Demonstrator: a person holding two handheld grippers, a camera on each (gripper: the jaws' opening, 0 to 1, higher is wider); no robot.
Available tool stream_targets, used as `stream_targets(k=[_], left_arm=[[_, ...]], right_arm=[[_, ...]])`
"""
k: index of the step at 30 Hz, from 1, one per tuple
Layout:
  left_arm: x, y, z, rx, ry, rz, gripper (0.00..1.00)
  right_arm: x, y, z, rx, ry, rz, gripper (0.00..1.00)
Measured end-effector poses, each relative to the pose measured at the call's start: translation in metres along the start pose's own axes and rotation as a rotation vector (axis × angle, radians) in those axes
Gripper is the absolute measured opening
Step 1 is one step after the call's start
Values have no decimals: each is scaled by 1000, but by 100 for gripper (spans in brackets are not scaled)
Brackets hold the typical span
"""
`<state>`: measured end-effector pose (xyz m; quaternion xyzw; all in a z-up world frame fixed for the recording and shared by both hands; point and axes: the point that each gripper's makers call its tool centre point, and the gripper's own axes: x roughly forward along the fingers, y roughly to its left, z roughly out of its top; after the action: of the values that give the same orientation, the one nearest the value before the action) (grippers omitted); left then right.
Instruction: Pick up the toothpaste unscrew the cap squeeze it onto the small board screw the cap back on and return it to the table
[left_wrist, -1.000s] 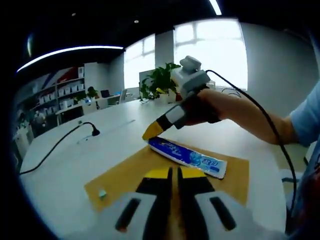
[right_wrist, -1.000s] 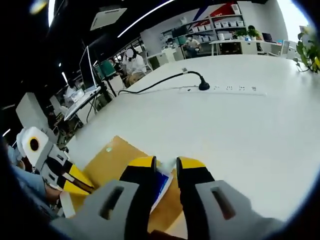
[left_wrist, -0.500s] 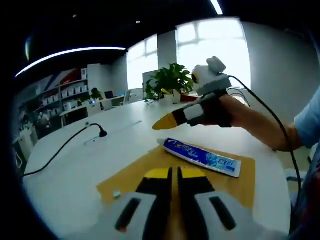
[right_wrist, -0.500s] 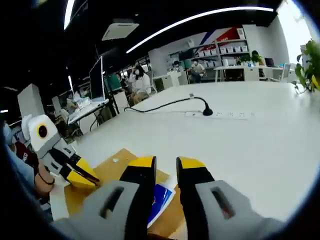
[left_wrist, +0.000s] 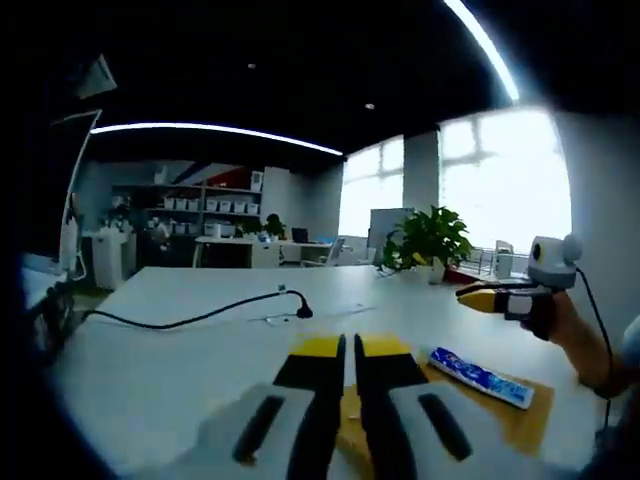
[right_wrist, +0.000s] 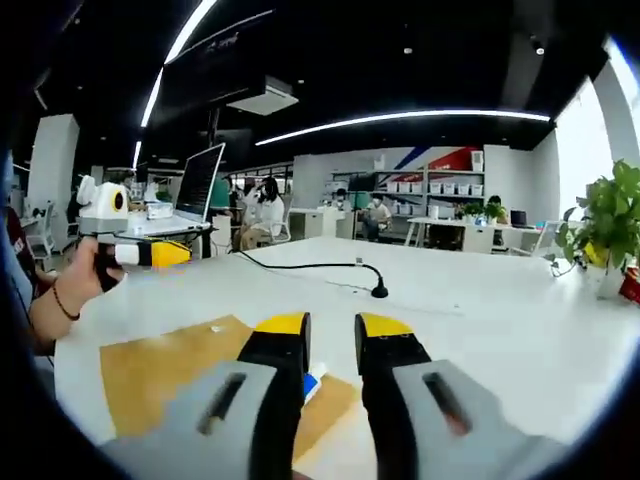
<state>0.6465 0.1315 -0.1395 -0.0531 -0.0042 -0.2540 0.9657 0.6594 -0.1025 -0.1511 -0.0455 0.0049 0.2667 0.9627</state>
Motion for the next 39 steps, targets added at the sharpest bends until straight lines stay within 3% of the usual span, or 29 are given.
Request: stream_targets(k=[1, 3, 5, 8, 13, 19, 24, 28, 31, 39], left_arm=[[-5, 12, 6, 13, -27, 70, 3], [-17, 42, 16, 132, -49, 236, 3], [-25, 50, 20, 123, -54, 268, 3], [-32, 51, 34, 52, -121, 250, 8], [-34, 52, 39, 77, -137, 262, 25], [-32, 50, 38, 87, -139, 243, 54], [-32, 47, 45, 87, -164, 234, 75], [-33, 50, 49, 107, -178, 260, 93], [-31, 50, 51, 122, -181, 266, 99], [-21, 34, 49, 149, -175, 186, 99]], right_arm=[[-4, -7, 0, 4, 3, -29, 21], [-10, -23, 7, -31, -23, -83, 21], [-15, -31, 9, -30, -23, -114, 23], [-22, -40, 17, 6, -58, -140, 25], [-27, -46, 22, 19, -77, -174, 32], [-35, -54, 26, 33, -85, -238, 53], [-40, -67, 29, 37, -97, -310, 80], [-44, -72, 34, 45, -121, -332, 88], [-45, -76, 36, 41, -130, -354, 100], [-40, -79, 34, 21, -116, -372, 100]])
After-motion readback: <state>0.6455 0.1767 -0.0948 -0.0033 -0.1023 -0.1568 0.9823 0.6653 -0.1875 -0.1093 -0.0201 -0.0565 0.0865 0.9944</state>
